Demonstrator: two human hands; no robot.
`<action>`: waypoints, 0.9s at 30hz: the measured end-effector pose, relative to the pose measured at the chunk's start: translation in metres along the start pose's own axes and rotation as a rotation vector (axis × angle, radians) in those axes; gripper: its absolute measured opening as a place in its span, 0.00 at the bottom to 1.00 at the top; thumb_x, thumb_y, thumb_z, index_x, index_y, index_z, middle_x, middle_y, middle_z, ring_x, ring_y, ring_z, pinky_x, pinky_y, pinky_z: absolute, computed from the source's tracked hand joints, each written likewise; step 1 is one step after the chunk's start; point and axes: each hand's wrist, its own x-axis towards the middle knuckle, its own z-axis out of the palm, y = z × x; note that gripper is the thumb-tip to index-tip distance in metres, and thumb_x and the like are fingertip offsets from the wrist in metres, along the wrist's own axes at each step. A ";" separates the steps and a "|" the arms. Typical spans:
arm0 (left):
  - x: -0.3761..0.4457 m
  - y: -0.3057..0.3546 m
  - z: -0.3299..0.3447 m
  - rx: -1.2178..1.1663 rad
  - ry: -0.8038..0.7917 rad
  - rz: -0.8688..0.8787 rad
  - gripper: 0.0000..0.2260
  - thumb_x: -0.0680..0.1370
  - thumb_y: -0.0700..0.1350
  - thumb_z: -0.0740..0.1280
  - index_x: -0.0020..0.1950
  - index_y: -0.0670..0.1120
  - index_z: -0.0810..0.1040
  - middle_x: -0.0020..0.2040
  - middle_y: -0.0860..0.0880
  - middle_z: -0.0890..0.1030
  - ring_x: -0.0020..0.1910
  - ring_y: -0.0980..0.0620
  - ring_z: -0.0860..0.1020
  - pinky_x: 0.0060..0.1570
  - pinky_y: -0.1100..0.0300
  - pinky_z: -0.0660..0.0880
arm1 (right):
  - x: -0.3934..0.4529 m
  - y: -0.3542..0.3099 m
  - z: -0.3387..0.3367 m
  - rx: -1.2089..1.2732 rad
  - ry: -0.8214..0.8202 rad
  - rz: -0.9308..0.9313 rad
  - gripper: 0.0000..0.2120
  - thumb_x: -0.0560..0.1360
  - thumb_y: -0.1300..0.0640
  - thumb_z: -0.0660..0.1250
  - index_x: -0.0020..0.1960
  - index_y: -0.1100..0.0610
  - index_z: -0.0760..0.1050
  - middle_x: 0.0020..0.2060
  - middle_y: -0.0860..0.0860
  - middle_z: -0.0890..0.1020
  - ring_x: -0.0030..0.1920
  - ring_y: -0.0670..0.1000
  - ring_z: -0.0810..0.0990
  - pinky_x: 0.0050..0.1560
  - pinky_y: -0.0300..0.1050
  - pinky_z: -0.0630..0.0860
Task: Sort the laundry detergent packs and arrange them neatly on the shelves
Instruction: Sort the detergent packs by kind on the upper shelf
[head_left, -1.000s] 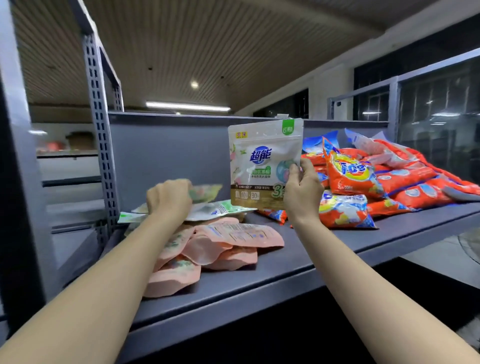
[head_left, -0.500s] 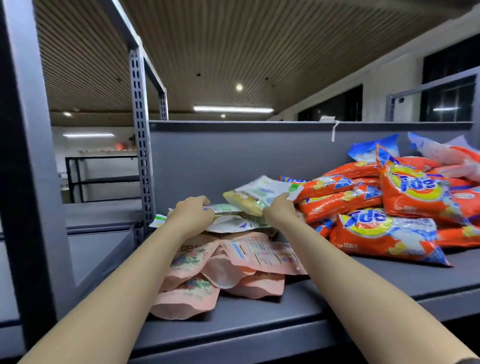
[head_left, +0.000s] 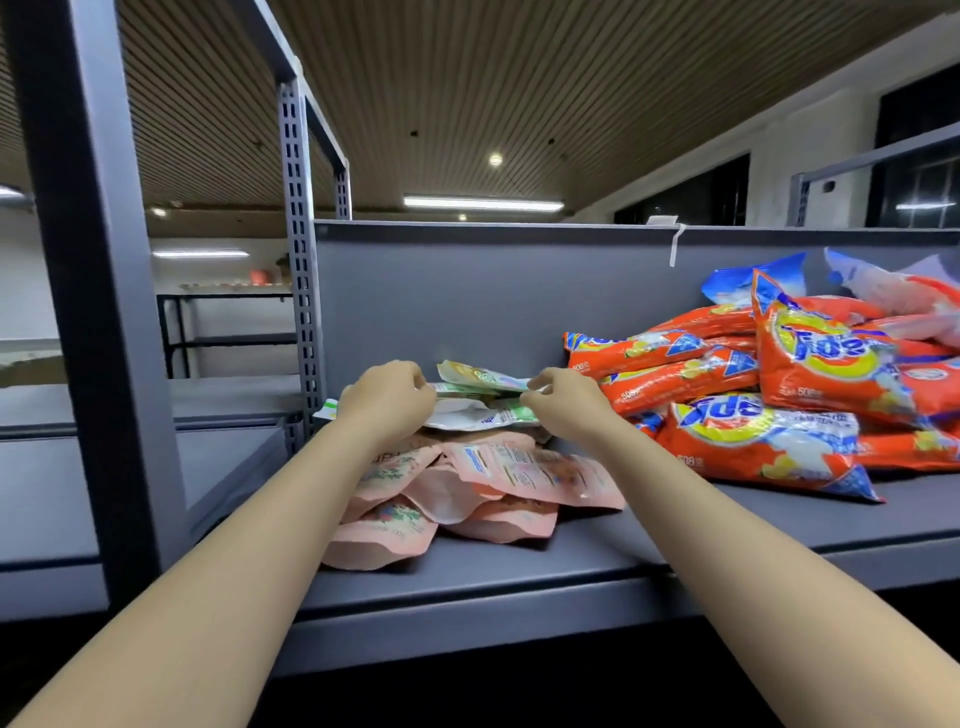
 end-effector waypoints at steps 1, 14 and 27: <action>-0.006 0.002 -0.001 0.002 0.027 -0.011 0.13 0.78 0.48 0.58 0.58 0.49 0.77 0.59 0.47 0.78 0.56 0.44 0.75 0.57 0.51 0.72 | -0.007 0.000 -0.003 0.008 0.009 -0.018 0.15 0.75 0.53 0.62 0.59 0.54 0.77 0.56 0.54 0.81 0.58 0.56 0.76 0.59 0.51 0.73; -0.126 0.019 -0.020 -0.030 0.288 -0.059 0.11 0.77 0.47 0.58 0.52 0.47 0.78 0.52 0.46 0.81 0.52 0.42 0.75 0.50 0.51 0.74 | -0.123 0.013 -0.027 0.065 0.123 -0.217 0.14 0.75 0.52 0.63 0.59 0.53 0.77 0.57 0.51 0.80 0.60 0.55 0.75 0.59 0.55 0.71; -0.260 -0.022 -0.047 -0.056 0.411 -0.033 0.08 0.77 0.49 0.62 0.52 0.50 0.78 0.50 0.52 0.81 0.51 0.48 0.77 0.52 0.51 0.73 | -0.234 -0.019 -0.008 0.235 0.044 -0.364 0.11 0.76 0.51 0.64 0.58 0.51 0.76 0.56 0.46 0.79 0.60 0.49 0.73 0.60 0.50 0.69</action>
